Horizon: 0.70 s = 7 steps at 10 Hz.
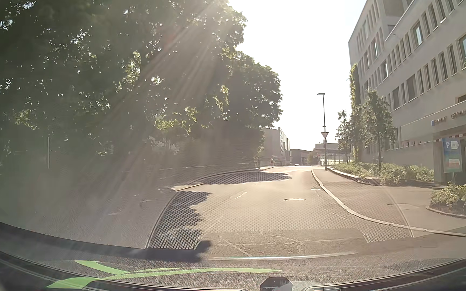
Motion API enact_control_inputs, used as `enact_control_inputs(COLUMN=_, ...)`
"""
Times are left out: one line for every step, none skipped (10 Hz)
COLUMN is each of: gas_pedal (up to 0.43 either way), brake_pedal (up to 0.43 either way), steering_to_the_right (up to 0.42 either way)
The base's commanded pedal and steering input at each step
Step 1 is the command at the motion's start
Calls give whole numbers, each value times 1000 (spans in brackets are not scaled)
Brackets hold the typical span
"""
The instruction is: Follow the waypoints while adhering to traffic rules and regulations
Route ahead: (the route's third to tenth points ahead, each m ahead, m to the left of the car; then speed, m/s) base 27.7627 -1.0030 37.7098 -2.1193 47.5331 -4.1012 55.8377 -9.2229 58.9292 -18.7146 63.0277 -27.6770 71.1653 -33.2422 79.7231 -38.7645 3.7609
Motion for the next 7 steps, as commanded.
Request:
enact_control_inputs(gas_pedal=228, brake_pedal=0, steering_to_the_right=21)
enact_control_inputs(gas_pedal=228, brake_pedal=0, steering_to_the_right=21)
enact_control_inputs(gas_pedal=228, brake_pedal=0, steering_to_the_right=20)
enact_control_inputs(gas_pedal=228, brake_pedal=0, steering_to_the_right=24)
enact_control_inputs(gas_pedal=228, brake_pedal=0, steering_to_the_right=30)
enact_control_inputs(gas_pedal=228, brake_pedal=0, steering_to_the_right=33)
enact_control_inputs(gas_pedal=228, brake_pedal=0, steering_to_the_right=33)
